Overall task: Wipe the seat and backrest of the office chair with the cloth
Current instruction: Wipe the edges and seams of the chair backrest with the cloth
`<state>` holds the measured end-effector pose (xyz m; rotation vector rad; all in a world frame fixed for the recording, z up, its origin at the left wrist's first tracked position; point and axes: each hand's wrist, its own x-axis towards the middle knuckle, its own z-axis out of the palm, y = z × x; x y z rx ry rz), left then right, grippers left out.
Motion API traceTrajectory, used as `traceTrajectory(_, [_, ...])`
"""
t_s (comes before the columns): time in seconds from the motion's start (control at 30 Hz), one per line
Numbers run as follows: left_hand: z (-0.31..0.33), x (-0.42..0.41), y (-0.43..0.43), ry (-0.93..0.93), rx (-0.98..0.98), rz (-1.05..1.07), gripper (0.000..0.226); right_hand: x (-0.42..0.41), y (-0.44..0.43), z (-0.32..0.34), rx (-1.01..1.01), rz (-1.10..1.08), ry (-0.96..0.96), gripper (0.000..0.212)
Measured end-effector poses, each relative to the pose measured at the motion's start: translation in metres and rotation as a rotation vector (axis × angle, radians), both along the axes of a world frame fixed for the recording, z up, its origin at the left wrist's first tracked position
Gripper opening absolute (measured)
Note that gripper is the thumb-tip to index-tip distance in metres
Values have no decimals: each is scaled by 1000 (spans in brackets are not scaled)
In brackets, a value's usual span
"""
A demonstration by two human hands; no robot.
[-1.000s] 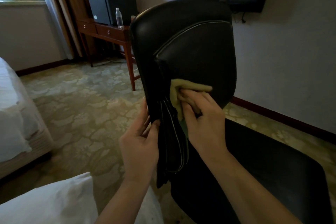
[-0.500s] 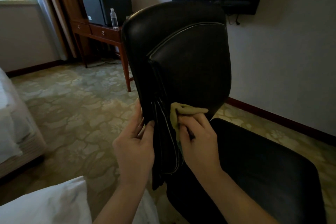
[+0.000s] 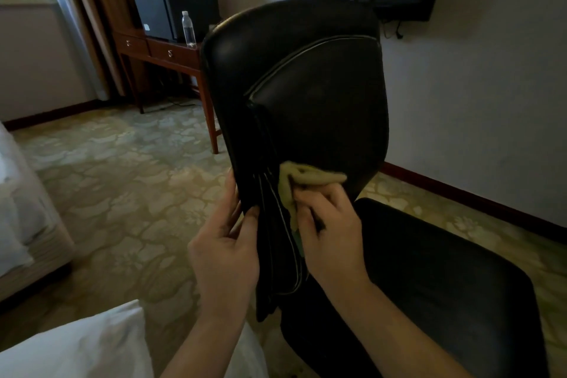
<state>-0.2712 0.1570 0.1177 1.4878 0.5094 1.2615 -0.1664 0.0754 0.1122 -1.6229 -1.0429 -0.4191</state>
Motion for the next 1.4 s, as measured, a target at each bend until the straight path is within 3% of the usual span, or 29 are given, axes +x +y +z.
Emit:
traceTrajectory(0.13, [0, 1, -1, -8, -7, 5, 60, -2, -5, -8, 1, -18, 39, 27])
traceTrajectory(0.4, [2, -1, 0, 3, 3, -23, 63, -10, 20, 50, 11, 20, -22, 22])
traceTrajectory(0.5, [1, -3, 2, -7, 16, -32, 62, -7, 16, 38, 27, 3, -64, 23])
traceTrajectory(0.73, [1, -3, 1, -25, 11, -46, 60, -8, -9, -11, -31, -34, 42, 27])
traceTrajectory(1.0, [-1, -5, 4, 23, 40, -47, 58, -2, 11, 42, -31, -67, -23, 26])
traceTrajectory(1.13, [-1, -5, 5, 4, 12, -59, 57, -3, 9, 29, -30, -71, -37, 21])
traceTrajectory(1.4, [0, -4, 1, -7, 6, -53, 58, -7, -16, -14, -65, -43, 122, 22])
